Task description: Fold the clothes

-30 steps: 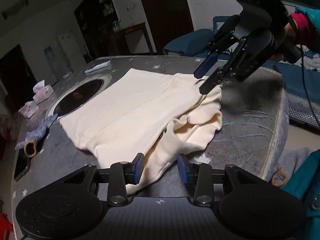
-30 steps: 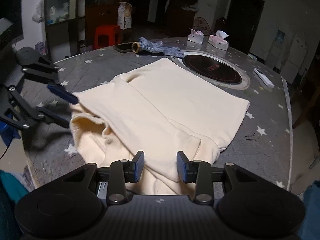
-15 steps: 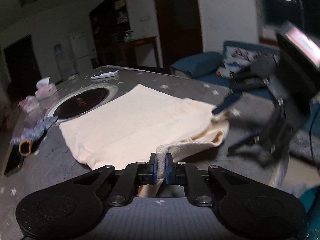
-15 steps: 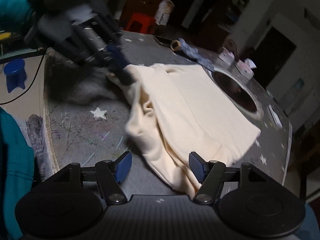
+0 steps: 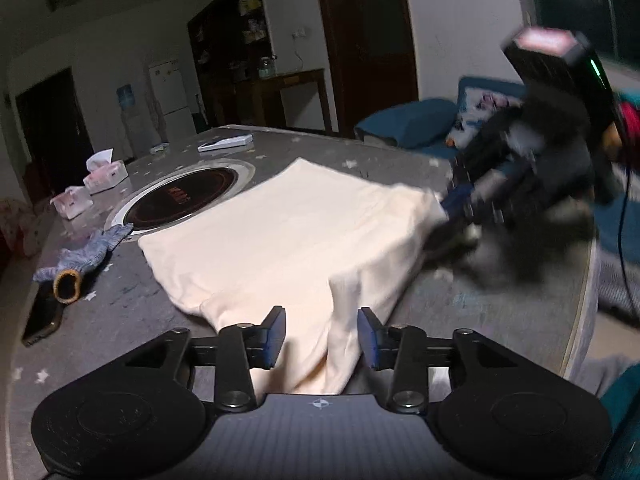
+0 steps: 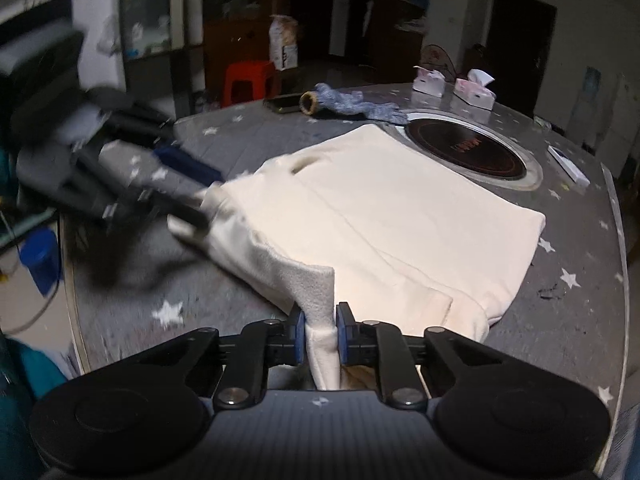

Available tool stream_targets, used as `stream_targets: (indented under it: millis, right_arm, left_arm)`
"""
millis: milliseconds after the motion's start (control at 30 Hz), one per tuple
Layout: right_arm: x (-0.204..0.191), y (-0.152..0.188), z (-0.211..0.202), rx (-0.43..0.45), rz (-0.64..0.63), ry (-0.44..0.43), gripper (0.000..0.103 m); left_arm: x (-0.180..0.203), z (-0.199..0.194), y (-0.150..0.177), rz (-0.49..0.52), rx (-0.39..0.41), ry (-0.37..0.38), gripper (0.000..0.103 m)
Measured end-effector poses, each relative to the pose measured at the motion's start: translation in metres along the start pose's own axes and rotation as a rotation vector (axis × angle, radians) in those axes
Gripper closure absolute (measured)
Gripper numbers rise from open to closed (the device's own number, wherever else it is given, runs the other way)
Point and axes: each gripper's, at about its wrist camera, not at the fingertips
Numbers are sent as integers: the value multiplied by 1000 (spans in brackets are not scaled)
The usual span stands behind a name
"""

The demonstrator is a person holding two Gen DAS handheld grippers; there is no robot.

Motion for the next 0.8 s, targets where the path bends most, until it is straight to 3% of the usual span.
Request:
stream_targets:
  millis: [167,233,300,400,567,800]
  right_arm:
    - [2,-5,-1,2,20,10,92]
    - [1,-7,-3,5,27,12,92]
    - [-2,-7,-5,12,25,19,93]
    - [-7,-8,-11,24,16,27,93]
    - [-21,-10,-32,57,-4,28,94]
    - [-54,-12,-80,80,-45,-51,94]
  left_arm:
    - [7,5,10,80,-38,-1,60]
    - [6,9,13,93,-49,-7,70]
    - [3,11,14,82,-58,-6,88]
    - [-3,5,13,27,-43,16,97]
    - [2,-25,12,-5,-15,45,98]
    - [18,-85,14,-56,10,89,98]
Point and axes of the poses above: each gripper's, at about its wrist camera, not at the fingertips, and z roughly the way its jaws point, x to its right, y to its underside, and after that the axes turned 9 degrees about -z, right-handed
